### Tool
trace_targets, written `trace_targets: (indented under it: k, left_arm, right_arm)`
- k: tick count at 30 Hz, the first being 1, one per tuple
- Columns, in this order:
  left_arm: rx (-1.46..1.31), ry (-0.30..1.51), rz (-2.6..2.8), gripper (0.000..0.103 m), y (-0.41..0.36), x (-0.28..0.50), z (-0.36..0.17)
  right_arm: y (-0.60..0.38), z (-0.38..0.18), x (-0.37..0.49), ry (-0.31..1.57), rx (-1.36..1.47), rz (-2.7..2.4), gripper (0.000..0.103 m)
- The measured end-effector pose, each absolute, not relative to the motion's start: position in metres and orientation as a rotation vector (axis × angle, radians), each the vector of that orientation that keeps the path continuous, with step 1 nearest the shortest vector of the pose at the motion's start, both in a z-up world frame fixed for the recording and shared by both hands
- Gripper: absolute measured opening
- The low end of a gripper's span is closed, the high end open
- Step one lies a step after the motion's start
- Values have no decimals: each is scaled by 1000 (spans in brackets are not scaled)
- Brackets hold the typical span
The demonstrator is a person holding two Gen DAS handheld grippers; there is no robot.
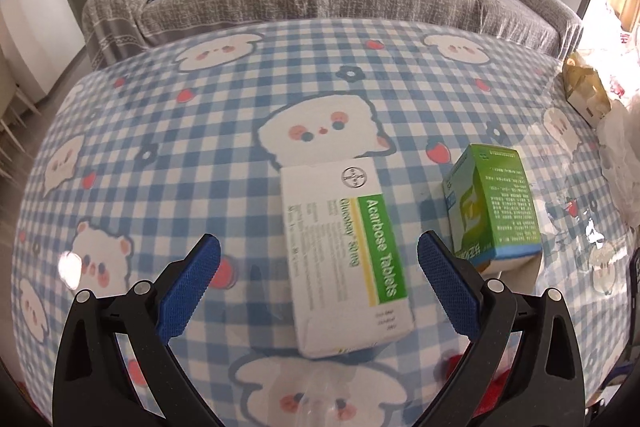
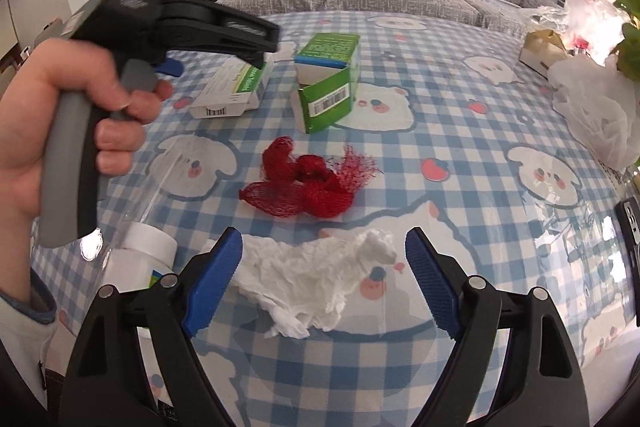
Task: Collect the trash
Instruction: 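Grasp the white Acarbose Tablets box with the left tool while the right tool grasps the white tissue, then lift the tablet box and tissue and carry both over the trash bin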
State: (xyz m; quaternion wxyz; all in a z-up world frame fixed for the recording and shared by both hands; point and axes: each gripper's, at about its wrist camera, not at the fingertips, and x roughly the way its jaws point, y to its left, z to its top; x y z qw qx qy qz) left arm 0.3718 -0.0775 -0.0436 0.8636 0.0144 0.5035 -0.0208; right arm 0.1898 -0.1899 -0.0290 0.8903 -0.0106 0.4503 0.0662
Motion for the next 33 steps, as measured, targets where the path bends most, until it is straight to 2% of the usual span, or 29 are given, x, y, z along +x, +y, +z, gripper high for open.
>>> trace_targets:
  k: [7,11,15,19,20,25,33]
  left_arm:
    - [67,1098,-22,95,-85,382,-58]
    - [78,1125,-10,84,-85,385,-66]
    - [72,1147,-15,73,-82,386,-72]
    - [54,1145,-37,60,-82,385,-70]
    - [58,1143,-34,60,-82,384,-70]
    - [76,1134,-28,60,-84,381,-69]
    - [77,1102,-2,60,-78,373,-58]
  right_arm:
    - [-183,-41,197,973,-36,148,76]
    - [-182,-46,199,980,-64,139,75]
    - [-184,-49,200,994,-65,139,68]
    - [-185,-50,200,986,-73,140,58]
    - [-185,-50,200,984,-75,141,57]
    - [-180,-48,197,983,-104,164,37]
    - [-177,-46,194,989,-97,179,19]
